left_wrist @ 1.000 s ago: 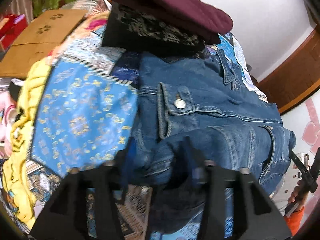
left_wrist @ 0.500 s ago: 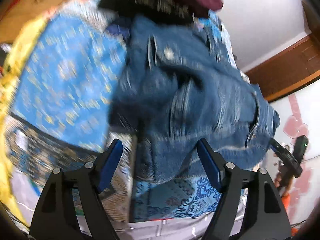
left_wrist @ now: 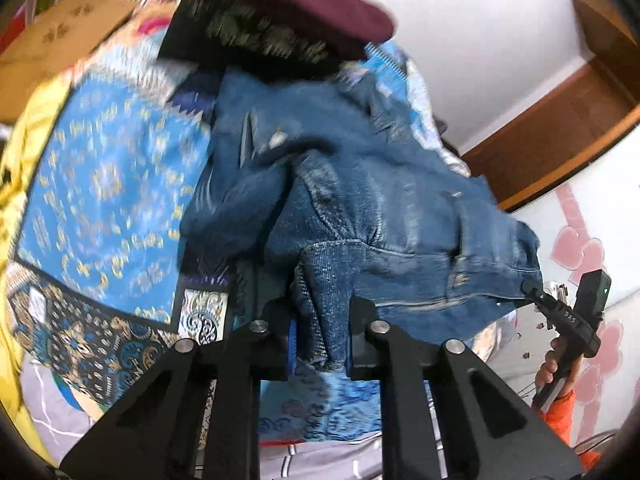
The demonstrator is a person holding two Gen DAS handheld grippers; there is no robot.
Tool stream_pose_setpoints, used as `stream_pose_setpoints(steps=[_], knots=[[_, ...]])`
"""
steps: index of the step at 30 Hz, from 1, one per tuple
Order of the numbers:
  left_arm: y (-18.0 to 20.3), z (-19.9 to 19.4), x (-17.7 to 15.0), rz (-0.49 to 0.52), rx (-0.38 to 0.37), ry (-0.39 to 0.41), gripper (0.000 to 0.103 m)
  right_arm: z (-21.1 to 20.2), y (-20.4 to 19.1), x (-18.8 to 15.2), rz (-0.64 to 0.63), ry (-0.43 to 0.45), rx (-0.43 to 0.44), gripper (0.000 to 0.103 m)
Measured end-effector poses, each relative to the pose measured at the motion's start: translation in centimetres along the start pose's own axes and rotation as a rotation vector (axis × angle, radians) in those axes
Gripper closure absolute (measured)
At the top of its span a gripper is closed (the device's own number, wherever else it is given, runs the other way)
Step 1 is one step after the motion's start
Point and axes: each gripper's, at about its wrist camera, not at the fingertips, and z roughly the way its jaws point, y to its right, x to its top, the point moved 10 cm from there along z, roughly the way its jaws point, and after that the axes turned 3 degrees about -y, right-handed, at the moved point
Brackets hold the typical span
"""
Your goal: Fold large clothes
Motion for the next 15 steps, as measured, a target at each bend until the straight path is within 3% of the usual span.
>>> stream_pose_setpoints(steps=[8, 12, 15], knots=[[5.8, -7.3, 4.2, 0.122, -0.064, 0.185, 0.094, -5.6, -5.5, 5.2, -0.127, 0.168, 0.054, 0.093], [7.7, -10.2, 7.8, 0.124, -0.093, 0.293, 0.094, -8.0, -7.7, 8.6, -0.199, 0.258, 0.051, 0.093], [7.4, -10.5, 10.2, 0.092, -0.098, 0.327, 0.094, -8.3, -8.1, 11.3, -0.224, 0.303, 0.025, 0.093]])
